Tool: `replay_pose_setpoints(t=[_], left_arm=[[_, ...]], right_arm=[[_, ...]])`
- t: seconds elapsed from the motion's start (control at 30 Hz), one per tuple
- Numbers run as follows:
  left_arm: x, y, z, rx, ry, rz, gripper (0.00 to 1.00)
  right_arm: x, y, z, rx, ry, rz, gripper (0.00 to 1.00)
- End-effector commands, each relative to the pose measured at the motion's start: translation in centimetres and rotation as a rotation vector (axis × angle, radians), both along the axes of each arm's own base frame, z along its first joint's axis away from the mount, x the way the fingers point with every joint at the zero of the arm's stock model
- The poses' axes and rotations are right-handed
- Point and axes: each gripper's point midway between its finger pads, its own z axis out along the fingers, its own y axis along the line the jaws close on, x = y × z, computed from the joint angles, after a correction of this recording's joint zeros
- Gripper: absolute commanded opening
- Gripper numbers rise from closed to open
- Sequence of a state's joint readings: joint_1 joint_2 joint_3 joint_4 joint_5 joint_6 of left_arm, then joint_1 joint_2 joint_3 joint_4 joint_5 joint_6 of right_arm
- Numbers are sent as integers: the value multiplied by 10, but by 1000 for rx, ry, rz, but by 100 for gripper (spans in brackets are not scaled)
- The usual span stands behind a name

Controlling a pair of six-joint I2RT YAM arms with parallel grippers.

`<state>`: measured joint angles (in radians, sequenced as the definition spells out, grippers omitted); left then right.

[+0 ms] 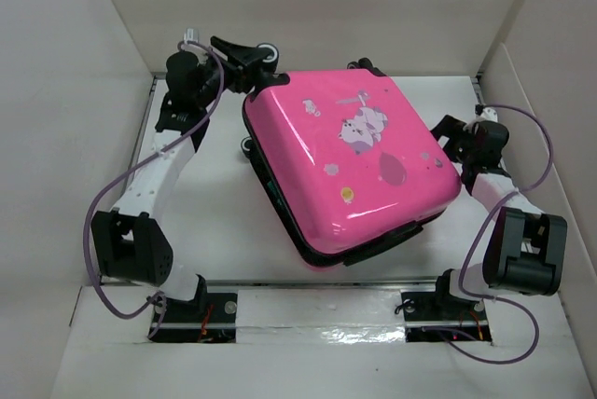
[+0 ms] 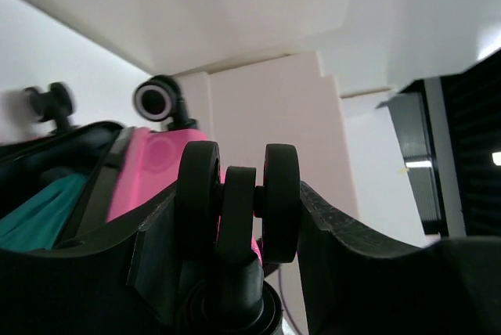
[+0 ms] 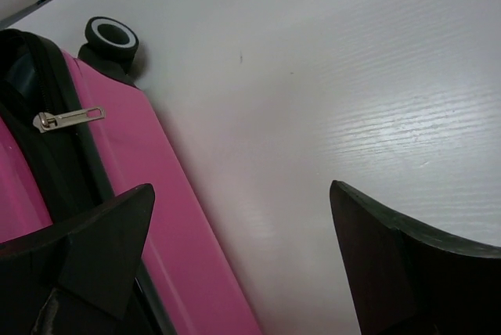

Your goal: Pack the luggage

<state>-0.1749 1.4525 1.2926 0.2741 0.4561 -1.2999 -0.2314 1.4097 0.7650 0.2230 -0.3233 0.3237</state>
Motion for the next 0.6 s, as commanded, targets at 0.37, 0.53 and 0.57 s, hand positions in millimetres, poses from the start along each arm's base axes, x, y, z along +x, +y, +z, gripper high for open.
replay_pose_setpoints(t=[0.37, 0.53, 0.57], left_arm=[[-10, 20, -11, -96, -106, -51, 0], [-25, 44, -59, -71, -28, 6, 0], [-31, 44, -63, -70, -26, 4, 0]], right_arm=[[-1, 32, 6, -50, -5, 123, 100], [5, 31, 6, -49, -2, 124, 100], [6, 29, 6, -58, -2, 118, 100]])
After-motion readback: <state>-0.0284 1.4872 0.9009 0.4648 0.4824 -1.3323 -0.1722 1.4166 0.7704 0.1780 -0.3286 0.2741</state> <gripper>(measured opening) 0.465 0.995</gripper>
